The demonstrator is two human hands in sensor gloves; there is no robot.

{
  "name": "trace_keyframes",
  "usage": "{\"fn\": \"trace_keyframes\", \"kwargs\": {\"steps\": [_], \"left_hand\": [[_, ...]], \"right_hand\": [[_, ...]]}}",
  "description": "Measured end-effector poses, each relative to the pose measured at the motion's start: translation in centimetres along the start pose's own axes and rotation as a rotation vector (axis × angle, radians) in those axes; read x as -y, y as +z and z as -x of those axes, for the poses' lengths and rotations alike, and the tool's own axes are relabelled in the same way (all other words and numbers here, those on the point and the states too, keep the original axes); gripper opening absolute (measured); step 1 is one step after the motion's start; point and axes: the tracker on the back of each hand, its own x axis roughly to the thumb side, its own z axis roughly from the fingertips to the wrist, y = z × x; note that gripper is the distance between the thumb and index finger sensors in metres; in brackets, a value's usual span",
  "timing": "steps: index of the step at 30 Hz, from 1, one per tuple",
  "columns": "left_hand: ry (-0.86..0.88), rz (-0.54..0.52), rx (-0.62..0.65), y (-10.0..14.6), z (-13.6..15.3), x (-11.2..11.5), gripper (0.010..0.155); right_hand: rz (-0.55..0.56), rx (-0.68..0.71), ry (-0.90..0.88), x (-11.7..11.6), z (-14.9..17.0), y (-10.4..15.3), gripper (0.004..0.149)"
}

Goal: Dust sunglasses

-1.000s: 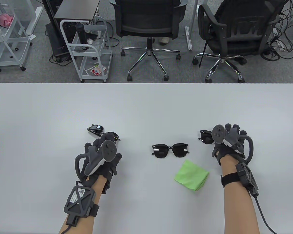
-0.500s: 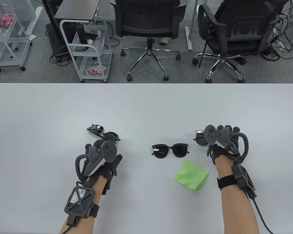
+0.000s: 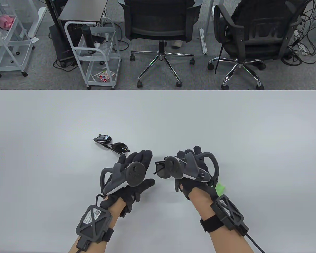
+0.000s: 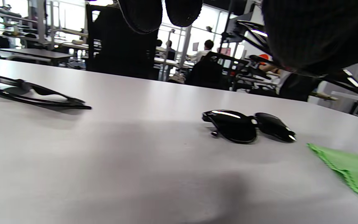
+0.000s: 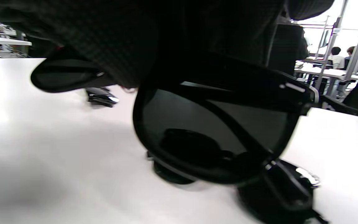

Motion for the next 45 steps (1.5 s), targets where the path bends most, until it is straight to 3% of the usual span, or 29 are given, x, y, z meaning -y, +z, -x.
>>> {"fn": "trace_keyframes", "kwargs": {"steps": [5,9,14,22,25,28,31,32,35,37,39,41,45], "left_hand": [[-0.114,-0.073,0.084,0.4,-3.2,-0.2,0.097],[-0.173,-0.215,0.075,0.8,-4.0,-0.9,0.090],[-0.325,-0.198,0.086,0.9,-4.6,-0.4,0.095],[-0.486,-0.194,0.095,0.6,-5.3,-0.1,0.092],[-0.388,-0.153,0.054,0.3,-4.4,-0.1,0.092],[-0.292,-0.130,-0.006,0.1,-2.9,-0.3,0.091],[0.043,-0.027,-0.084,-0.2,-0.2,-0.3,0.092],[0.187,0.015,-0.097,-0.2,0.6,-0.2,0.092],[0.707,0.166,-0.065,-0.3,2.3,0.8,0.092],[0.953,0.270,-0.010,-0.4,2.5,1.6,0.092],[1.021,0.302,0.019,-0.4,2.2,1.9,0.092],[0.979,0.316,0.049,-0.5,1.9,1.8,0.092],[0.972,0.356,0.098,-0.5,0.9,2.0,0.092]], "right_hand": [[0.047,0.058,-0.105,0.7,-1.0,1.2,0.042],[0.079,0.071,-0.131,0.8,-0.9,1.6,0.042],[0.061,0.058,-0.214,0.4,-0.2,1.5,0.042],[0.066,0.054,-0.217,0.3,0.3,1.5,0.042],[0.100,0.064,-0.241,0.8,0.6,1.7,0.044],[0.203,0.061,-0.297,1.8,1.8,2.3,0.060],[0.470,-0.013,-0.439,3.3,4.4,3.4,0.056],[0.482,-0.025,-0.475,3.4,5.0,3.5,0.055],[0.440,-0.071,-0.656,2.6,6.6,3.5,0.051],[0.364,-0.043,-0.805,1.3,6.8,2.9,0.051],[0.238,0.027,-0.971,-0.1,6.5,2.1,0.055],[0.180,0.042,-1.061,-0.7,6.0,1.8,0.056],[0.143,0.044,-1.024,-1.1,4.9,1.5,0.049]]}}
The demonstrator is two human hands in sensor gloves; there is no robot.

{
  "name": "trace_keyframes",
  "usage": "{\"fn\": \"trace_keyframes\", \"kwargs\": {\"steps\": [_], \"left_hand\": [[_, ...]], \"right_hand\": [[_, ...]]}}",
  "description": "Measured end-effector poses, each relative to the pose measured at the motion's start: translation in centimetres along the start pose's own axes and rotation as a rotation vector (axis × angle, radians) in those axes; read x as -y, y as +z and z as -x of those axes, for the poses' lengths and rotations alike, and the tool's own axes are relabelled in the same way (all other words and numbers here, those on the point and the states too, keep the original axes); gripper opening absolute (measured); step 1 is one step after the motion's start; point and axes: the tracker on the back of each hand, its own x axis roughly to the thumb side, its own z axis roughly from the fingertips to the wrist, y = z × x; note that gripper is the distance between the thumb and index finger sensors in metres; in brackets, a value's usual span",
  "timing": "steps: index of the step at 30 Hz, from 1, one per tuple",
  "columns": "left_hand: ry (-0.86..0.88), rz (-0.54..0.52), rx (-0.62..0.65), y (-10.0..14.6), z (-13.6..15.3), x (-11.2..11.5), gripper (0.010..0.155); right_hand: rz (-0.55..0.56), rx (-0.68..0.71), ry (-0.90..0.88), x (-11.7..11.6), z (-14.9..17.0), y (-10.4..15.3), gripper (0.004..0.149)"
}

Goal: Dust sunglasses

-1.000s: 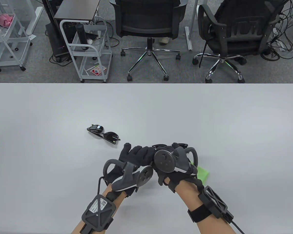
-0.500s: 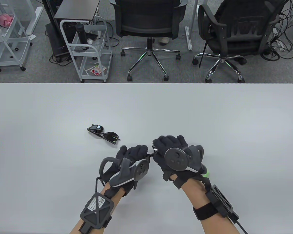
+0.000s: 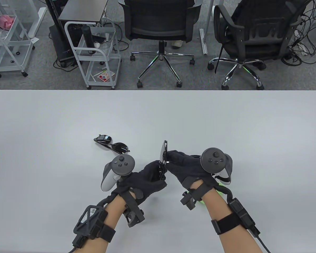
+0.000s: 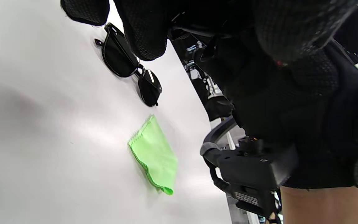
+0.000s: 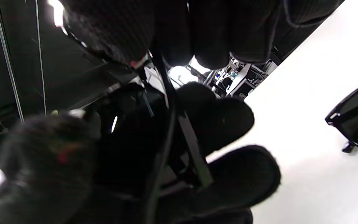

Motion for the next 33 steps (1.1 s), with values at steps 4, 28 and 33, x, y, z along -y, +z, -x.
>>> {"fn": "trace_keyframes", "kwargs": {"steps": [4,28,33], "left_hand": [[-0.074,-0.002,-0.005,0.0,-0.4,0.4,0.092],[-0.263,-0.203,-0.143,0.6,0.1,-1.3,0.092],[0.015,-0.324,-0.094,1.5,0.6,-2.8,0.093]], "right_hand": [[0.006,-0.027,-0.032,0.2,0.2,0.0,0.043],[0.294,0.144,0.540,3.1,-2.1,1.3,0.060],[0.357,0.441,0.664,1.6,-5.9,2.4,0.058]]}}
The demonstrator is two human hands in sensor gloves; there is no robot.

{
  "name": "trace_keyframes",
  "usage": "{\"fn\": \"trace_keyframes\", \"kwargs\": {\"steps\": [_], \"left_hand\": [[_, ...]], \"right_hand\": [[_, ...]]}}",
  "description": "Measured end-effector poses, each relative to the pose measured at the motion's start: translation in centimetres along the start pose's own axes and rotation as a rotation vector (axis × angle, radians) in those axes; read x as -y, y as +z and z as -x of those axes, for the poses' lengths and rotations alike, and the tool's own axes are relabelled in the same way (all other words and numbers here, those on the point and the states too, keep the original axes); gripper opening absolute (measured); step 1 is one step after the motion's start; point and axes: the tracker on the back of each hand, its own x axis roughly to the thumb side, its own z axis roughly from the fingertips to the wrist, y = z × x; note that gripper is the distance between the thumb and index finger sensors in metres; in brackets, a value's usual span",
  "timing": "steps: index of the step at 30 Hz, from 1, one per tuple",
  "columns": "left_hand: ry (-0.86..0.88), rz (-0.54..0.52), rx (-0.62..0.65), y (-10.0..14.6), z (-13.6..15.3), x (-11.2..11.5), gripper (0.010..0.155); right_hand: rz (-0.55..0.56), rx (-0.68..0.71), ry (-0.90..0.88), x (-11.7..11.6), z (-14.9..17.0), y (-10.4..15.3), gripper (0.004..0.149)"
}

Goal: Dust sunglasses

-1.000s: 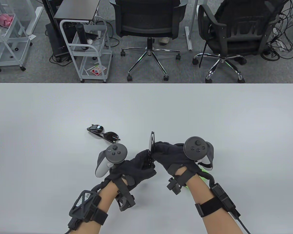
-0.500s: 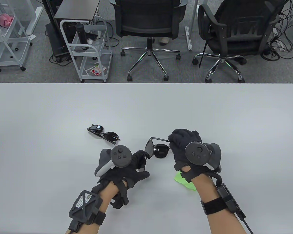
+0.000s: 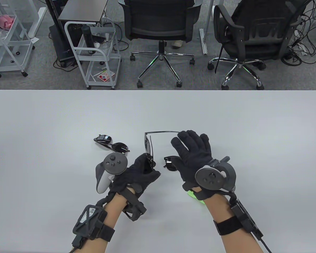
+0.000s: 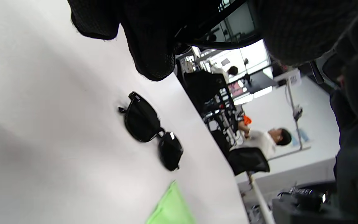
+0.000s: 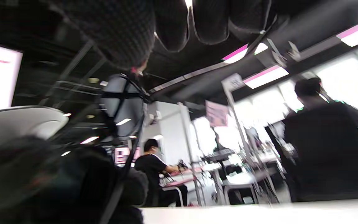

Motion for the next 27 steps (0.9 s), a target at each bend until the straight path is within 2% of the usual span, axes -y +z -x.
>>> {"fn": "trace_keyframes", "kwargs": {"steps": [2,3,6,8,12,16,18,22,27], "left_hand": [[0.077,-0.039,-0.003,0.2,0.2,-0.5,0.093],[0.098,-0.041,-0.001,0.2,0.3,-0.6,0.093],[0.099,-0.014,0.020,0.2,0.3,-0.5,0.093],[0.110,0.016,0.039,0.2,0.0,-0.1,0.093],[0.128,0.106,0.088,0.1,-0.7,1.1,0.093],[0.102,0.254,0.139,-0.2,-1.3,2.6,0.094],[0.090,0.274,0.139,-0.2,-1.4,3.1,0.094],[0.098,0.243,0.141,-0.1,-1.5,2.8,0.094],[0.187,0.195,0.132,-0.1,-1.0,1.6,0.094]], "right_hand": [[0.022,0.103,0.068,0.1,-1.5,-0.1,0.051],[0.006,0.105,0.045,-0.1,-2.0,-0.3,0.047],[-0.053,-0.046,-0.199,-1.9,-1.7,-0.1,0.047],[-0.138,-0.168,-0.318,-3.4,-0.8,0.3,0.053],[-0.232,-0.402,-0.618,-5.9,1.5,1.5,0.061],[-0.235,-0.580,-1.001,-7.3,2.9,2.4,0.058],[-0.235,-0.595,-1.146,-7.6,3.2,2.5,0.053],[-0.204,-0.600,-1.141,-7.3,4.1,2.6,0.044],[-0.177,-0.653,-1.169,-7.1,4.9,2.9,0.043]]}}
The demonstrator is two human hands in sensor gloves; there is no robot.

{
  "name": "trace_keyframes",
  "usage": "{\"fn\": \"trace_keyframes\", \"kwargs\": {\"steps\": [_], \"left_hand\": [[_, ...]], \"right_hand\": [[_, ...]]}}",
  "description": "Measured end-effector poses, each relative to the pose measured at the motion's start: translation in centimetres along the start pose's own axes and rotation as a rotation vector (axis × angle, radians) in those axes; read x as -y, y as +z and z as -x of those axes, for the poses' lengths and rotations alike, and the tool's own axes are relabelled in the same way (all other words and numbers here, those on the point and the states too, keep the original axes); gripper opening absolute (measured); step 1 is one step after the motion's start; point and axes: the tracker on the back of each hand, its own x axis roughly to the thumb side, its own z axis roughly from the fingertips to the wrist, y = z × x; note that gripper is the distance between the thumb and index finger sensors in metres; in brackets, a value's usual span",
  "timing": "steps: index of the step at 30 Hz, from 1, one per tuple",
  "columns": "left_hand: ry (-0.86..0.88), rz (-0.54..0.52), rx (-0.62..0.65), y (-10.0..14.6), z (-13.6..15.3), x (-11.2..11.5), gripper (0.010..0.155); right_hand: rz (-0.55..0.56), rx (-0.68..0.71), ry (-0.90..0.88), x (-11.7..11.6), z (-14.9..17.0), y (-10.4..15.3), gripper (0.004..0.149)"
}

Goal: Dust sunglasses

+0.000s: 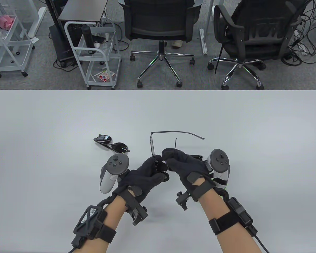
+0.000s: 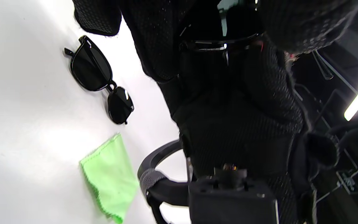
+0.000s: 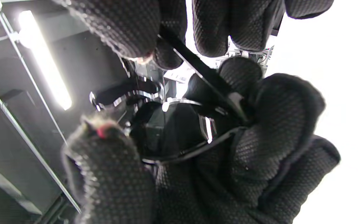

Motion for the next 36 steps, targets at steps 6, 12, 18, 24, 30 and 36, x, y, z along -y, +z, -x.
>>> {"fn": "trace_keyframes", "kwargs": {"steps": [6,12,18,24,30,36], "left_hand": [[0.161,-0.086,0.011,0.5,0.5,-1.7,0.094],[0.179,-0.095,0.014,0.6,0.7,-2.3,0.094],[0.127,-0.116,0.011,0.7,0.5,-2.4,0.094],[-0.060,-0.275,-0.042,1.5,0.3,-3.3,0.094],[-0.199,-0.317,-0.067,1.4,0.1,-3.5,0.094],[-0.303,-0.322,-0.072,1.5,-0.3,-2.7,0.094]], "right_hand": [[-0.002,-0.014,-0.035,0.5,0.4,-0.1,0.043],[-0.014,-0.033,-0.056,0.0,0.4,-0.1,0.044],[0.010,-0.065,-0.038,0.2,0.5,0.0,0.050],[-0.011,-0.163,0.329,1.5,-0.5,-0.1,0.054],[-0.119,-0.250,1.098,3.3,-2.1,0.6,0.049],[-0.182,-0.478,1.533,5.3,1.4,1.5,0.062]]}}
